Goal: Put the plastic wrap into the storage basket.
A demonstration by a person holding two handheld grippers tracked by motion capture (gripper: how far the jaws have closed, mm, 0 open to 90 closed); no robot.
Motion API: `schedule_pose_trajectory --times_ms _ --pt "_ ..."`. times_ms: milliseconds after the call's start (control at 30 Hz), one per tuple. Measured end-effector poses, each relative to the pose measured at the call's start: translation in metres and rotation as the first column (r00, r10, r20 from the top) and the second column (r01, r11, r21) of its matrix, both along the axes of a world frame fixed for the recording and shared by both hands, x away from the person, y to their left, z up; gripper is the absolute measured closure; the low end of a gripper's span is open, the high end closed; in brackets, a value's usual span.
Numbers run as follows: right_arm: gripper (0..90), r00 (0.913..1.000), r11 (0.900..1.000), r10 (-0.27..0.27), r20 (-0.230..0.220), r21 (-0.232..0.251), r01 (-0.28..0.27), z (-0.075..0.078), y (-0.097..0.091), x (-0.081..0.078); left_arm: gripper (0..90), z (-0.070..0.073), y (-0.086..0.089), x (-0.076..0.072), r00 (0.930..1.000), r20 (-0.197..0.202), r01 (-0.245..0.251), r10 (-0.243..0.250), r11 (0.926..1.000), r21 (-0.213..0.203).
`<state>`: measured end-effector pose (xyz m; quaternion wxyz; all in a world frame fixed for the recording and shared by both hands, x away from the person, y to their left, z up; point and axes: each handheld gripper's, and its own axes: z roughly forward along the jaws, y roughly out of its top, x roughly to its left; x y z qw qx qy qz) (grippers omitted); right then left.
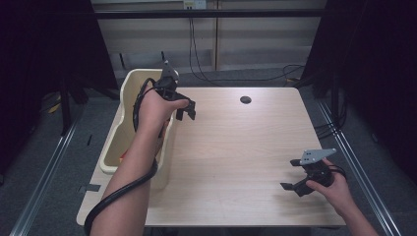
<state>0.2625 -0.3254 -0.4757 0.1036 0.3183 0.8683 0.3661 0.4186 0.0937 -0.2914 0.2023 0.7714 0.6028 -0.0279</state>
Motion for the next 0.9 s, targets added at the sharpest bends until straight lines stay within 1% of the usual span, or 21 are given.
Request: schedule_pose_trajectory --times_ms 33,100,167,200,267,333,433,500,633,667,700,733,900 --pt "3.9 1.0 1.0 -0.001 0.0 0.002 0.001 0.0 0.0 0.0 18.4 -0.001 -0.002 0.0 0.9999 0.003 0.01 -0.01 0.9999 0.001" --pt "3.9 1.0 1.0 -0.003 0.004 0.003 0.003 0.001 0.0 0.0 17.6 -0.004 -0.007 -0.001 0.9997 -0.003 0.025 -0.025 0.9996 -0.013" --pt "3.9 1.0 1.0 -0.002 0.003 0.007 0.002 0.0 0.0 0.0 17.4 -0.007 -0.011 -0.001 0.9991 0.002 0.042 -0.042 0.999 -0.015" --pt "3.9 1.0 1.0 -0.004 0.003 0.0 0.004 0.0 0.0 0.0 17.3 -0.008 -0.013 -0.001 0.9989 0.005 0.046 -0.046 0.9989 -0.011" --pt "3.9 1.0 1.0 0.001 0.005 0.001 -0.001 0.0 0.0 0.0 17.1 -0.011 -0.016 -0.002 0.9984 -0.002 0.056 -0.056 0.9981 -0.026" --pt "3.9 1.0 1.0 0.005 0.0 0.005 -0.005 0.0 0.001 0.0 16.6 -0.014 -0.019 -0.002 0.9981 -0.004 0.062 -0.062 0.9979 -0.02" --pt "4.0 1.0 1.0 0.004 0.001 0.002 -0.004 0.0 0.001 0.0 16.0 -0.021 -0.022 -0.001 0.9978 -0.006 0.065 -0.066 0.9972 -0.035" --pt "3.9 1.0 1.0 0.003 0.002 0.004 -0.003 0.0 0.0 0.0 15.6 -0.024 -0.023 -0.001 0.9973 -0.008 0.073 -0.073 0.9968 -0.033" --pt "3.9 1.0 1.0 0.006 -0.001 0.006 -0.006 0.0 0.001 0.0 14.5 -0.03 -0.027 -0.002 0.9964 0.001 0.085 -0.085 0.9959 -0.032" --pt "4.0 1.0 1.0 0.003 0.001 0.001 -0.003 0.0 0.001 0.0 14.6 -0.031 -0.028 -0.002 0.9961 0.007 0.088 -0.088 0.9954 -0.038" --pt "3.9 1.0 1.0 0.003 0.001 0.002 -0.003 0.0 0.001 0.0 14.5 -0.033 -0.028 -0.002 0.9952 0.005 0.098 -0.097 0.9945 -0.038" --pt "3.9 1.0 1.0 0.004 0.003 0.003 -0.004 0.0 0.0 0.0 14.2 -0.035 -0.029 -0.003 0.9954 0.009 0.095 -0.095 0.9946 -0.041" --pt "4.0 0.9999 0.9999 -0.008 0.01 0.01 0.008 0.002 -0.004 0.0 14.1 -0.044 -0.033 -0.005 0.9932 0.008 0.116 -0.116 0.9923 -0.042"
